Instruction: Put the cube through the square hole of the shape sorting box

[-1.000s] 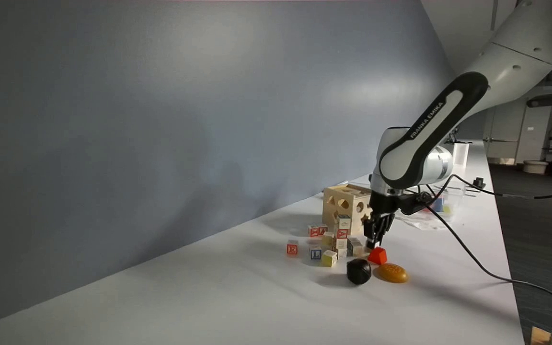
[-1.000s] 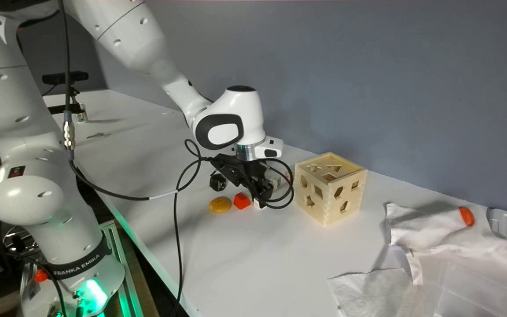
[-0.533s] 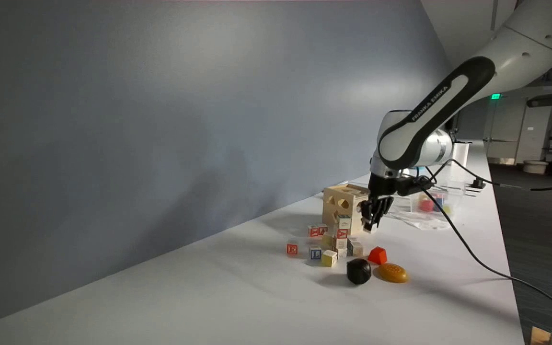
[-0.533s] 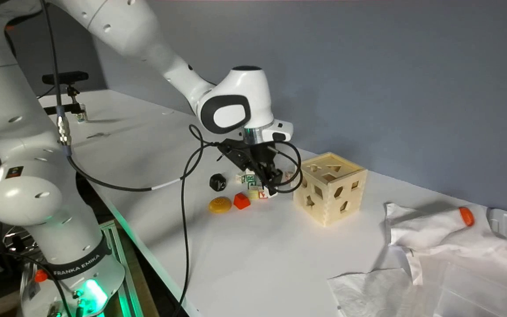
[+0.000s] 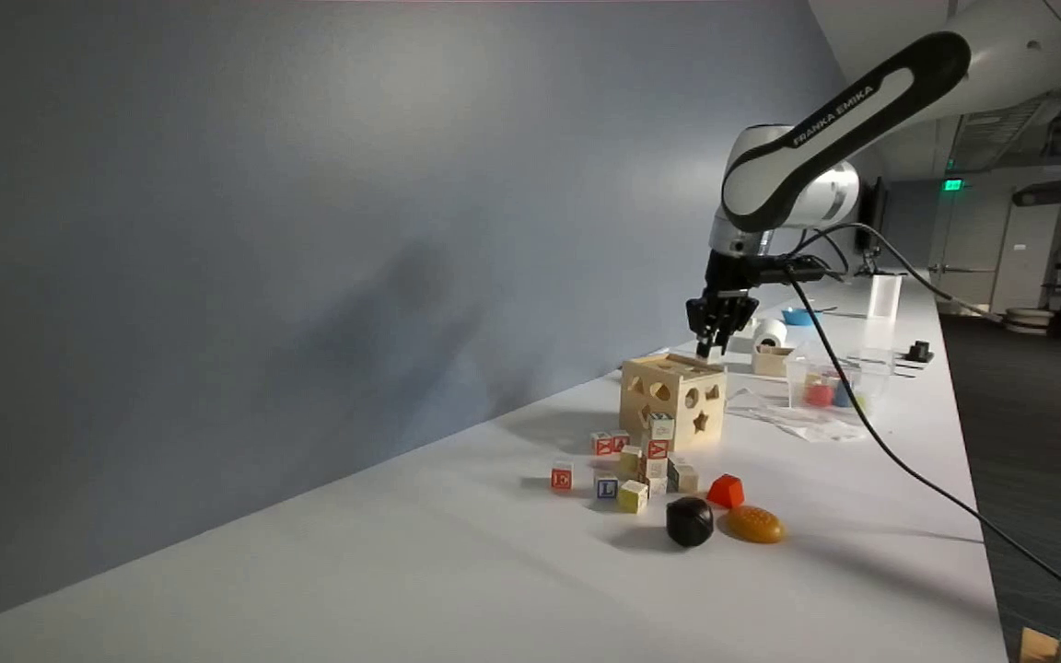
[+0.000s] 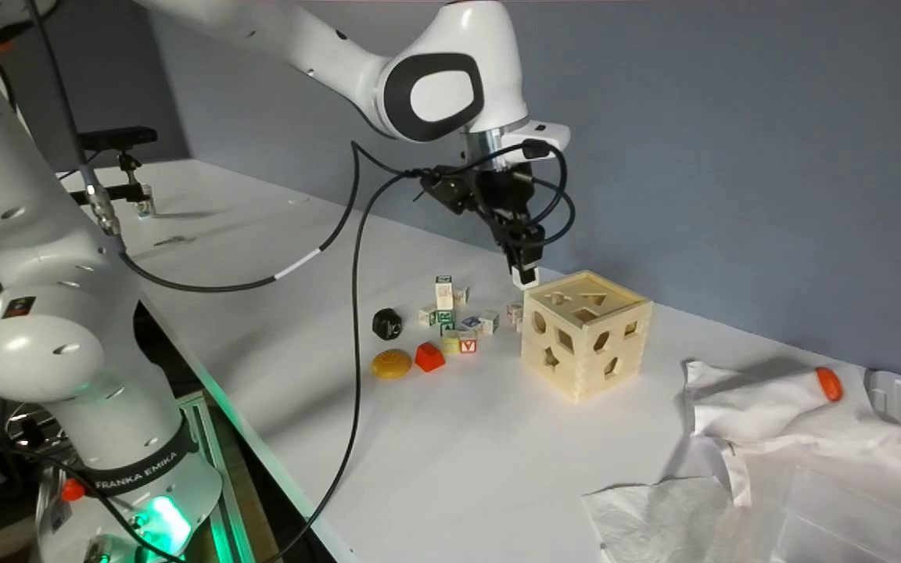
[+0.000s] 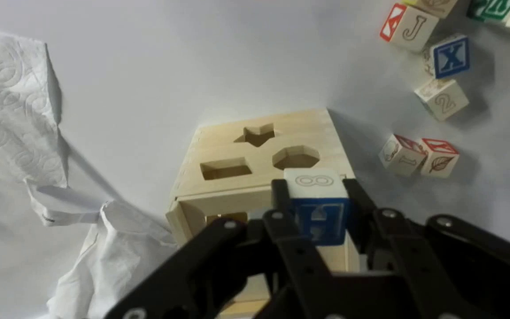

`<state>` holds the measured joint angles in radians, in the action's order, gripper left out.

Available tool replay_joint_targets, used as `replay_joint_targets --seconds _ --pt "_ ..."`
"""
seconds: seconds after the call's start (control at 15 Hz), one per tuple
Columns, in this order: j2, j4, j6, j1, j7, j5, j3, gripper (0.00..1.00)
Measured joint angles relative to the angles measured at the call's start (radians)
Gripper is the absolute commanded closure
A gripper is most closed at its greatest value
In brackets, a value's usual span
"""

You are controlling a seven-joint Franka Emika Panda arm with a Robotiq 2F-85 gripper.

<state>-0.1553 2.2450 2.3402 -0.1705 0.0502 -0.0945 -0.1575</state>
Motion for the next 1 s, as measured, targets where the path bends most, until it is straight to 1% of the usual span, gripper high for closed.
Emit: replay_joint_targets --seconds 0.2,0.4,0.67,1.0 --pt "0.052 -0.056 -0.001 -0.004 0.027 -0.018 -0.001 0.92" --pt "0.115 -0.101 -0.001 -0.008 0.019 -0.017 -0.012 0.92" --pt "0.178 -0.151 0.002 -0.012 -0.061 -0.002 -0.032 0.92" --pt "0.224 -0.203 0.006 -0.021 -0.182 0.029 -0.037 0.92"
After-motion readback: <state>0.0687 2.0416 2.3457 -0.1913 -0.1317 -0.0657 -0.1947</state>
